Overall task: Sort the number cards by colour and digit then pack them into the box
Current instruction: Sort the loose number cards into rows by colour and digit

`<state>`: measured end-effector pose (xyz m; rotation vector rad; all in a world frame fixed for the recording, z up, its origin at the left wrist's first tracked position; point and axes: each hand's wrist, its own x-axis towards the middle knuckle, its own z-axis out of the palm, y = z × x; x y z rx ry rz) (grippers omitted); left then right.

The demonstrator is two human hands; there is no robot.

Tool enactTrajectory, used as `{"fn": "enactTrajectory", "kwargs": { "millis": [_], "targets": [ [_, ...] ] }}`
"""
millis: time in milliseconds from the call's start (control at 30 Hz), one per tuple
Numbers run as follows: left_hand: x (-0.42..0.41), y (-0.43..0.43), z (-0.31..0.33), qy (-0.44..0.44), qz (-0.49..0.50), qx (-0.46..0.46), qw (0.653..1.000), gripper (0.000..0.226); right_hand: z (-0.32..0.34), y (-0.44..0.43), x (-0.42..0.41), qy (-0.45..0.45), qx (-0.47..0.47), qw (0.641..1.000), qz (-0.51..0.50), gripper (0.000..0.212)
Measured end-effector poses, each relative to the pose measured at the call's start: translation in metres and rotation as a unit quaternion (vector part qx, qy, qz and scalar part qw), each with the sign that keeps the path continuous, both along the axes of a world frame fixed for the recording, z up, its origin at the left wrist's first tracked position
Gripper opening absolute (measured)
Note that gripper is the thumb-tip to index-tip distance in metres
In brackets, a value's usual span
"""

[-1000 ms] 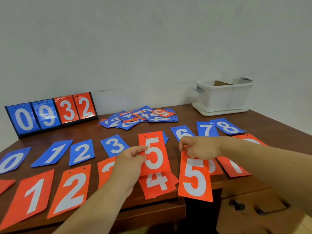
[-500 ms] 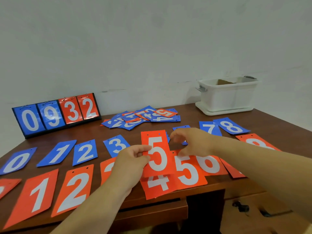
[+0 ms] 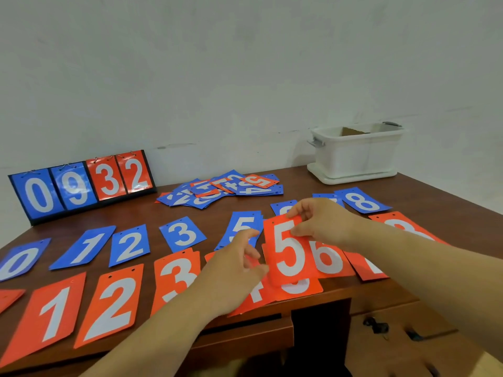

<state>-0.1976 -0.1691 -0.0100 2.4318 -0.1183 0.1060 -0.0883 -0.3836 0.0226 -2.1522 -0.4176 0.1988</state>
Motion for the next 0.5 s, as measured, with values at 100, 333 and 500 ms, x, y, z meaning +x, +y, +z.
{"fn": "enactTrajectory", "kwargs": {
  "millis": [100,333,500],
  "targets": [
    [-0.005,0.013,-0.003,0.006,-0.028,0.139,0.99,0.072,-0.004,0.001,-0.007,-0.027,-0.092,0.995,0.018,0.031],
    [-0.007,0.029,0.0,-0.015,-0.049,0.187,0.981,0.044,-0.017,0.014,-0.02,-0.144,-0.351,0.922,0.07,0.043],
    [0.001,0.031,0.002,-0.014,-0.08,0.22,0.972,0.028,-0.014,0.015,-0.018,-0.113,-0.379,0.914,0.09,0.043]
  ]
}}
